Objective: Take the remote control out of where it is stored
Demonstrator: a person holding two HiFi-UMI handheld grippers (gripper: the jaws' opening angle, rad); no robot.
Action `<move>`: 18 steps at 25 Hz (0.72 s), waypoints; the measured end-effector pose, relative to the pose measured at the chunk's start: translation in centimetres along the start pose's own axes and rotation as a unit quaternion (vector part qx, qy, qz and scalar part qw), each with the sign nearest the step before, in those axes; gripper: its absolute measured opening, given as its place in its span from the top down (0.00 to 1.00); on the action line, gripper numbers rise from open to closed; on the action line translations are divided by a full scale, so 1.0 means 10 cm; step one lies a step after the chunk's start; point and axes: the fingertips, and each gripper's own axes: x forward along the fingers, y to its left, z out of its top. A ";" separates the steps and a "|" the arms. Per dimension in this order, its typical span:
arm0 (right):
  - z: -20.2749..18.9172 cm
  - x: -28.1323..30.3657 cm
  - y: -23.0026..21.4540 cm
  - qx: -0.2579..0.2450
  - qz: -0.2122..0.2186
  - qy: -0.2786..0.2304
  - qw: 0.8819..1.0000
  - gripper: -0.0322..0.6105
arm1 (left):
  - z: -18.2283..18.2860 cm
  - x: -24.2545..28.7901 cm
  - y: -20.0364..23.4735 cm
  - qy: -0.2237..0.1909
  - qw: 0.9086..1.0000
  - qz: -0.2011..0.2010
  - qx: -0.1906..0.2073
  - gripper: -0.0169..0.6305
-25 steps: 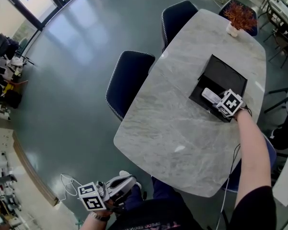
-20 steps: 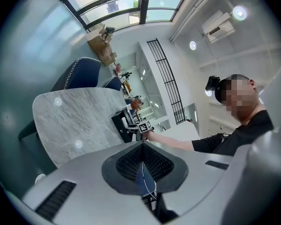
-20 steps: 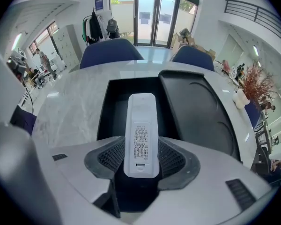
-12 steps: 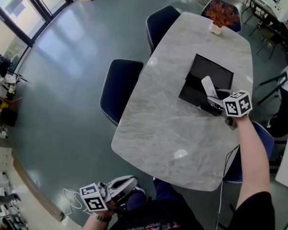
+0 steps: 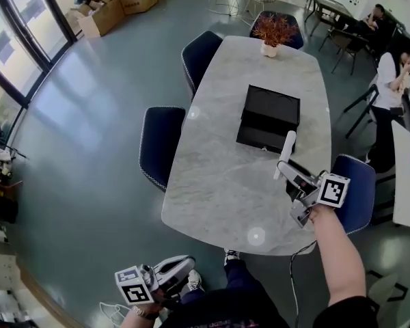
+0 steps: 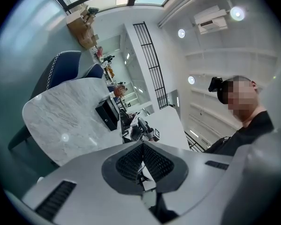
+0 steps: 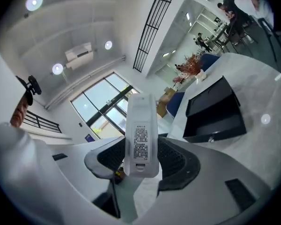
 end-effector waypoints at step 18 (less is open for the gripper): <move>-2.83 -0.85 2.22 0.108 0.055 -0.049 0.991 0.61 | -0.54 -1.01 -0.55 0.103 0.989 -0.095 0.040 0.96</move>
